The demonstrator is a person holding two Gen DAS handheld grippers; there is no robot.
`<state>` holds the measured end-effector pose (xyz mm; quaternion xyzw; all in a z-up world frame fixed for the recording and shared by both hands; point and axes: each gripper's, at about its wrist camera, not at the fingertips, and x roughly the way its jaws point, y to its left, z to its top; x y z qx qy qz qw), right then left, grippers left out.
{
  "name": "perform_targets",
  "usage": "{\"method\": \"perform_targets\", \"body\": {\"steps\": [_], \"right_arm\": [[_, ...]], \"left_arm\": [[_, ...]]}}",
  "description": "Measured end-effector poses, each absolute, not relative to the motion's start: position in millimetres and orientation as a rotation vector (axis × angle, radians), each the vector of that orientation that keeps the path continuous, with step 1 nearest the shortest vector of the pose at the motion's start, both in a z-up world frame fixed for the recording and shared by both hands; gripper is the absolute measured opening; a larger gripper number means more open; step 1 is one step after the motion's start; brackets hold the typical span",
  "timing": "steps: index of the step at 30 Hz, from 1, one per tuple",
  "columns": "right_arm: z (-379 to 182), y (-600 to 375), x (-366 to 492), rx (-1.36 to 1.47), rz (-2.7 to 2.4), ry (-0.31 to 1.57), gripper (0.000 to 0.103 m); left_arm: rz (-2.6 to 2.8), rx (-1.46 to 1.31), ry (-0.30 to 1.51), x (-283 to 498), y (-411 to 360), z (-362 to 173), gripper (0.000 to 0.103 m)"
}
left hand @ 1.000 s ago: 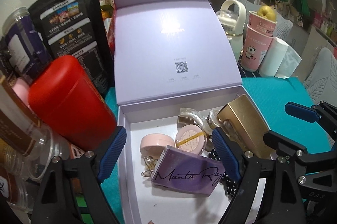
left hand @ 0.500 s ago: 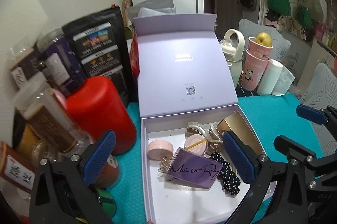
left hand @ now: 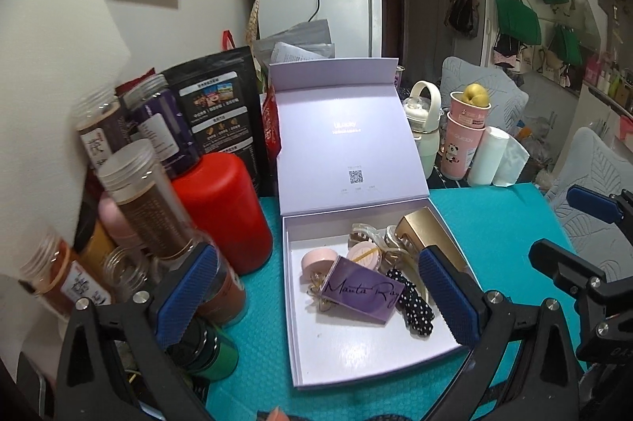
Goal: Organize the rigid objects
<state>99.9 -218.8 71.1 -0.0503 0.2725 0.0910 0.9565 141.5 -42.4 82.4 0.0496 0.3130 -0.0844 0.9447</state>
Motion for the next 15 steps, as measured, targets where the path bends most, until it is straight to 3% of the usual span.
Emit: {"method": "perform_targets", "body": {"steps": [15], "right_arm": [[69,-214,44,-0.072,0.15,0.564,0.093]], "left_arm": [[-0.152,0.119,0.633,81,-35,80,0.103]]}}
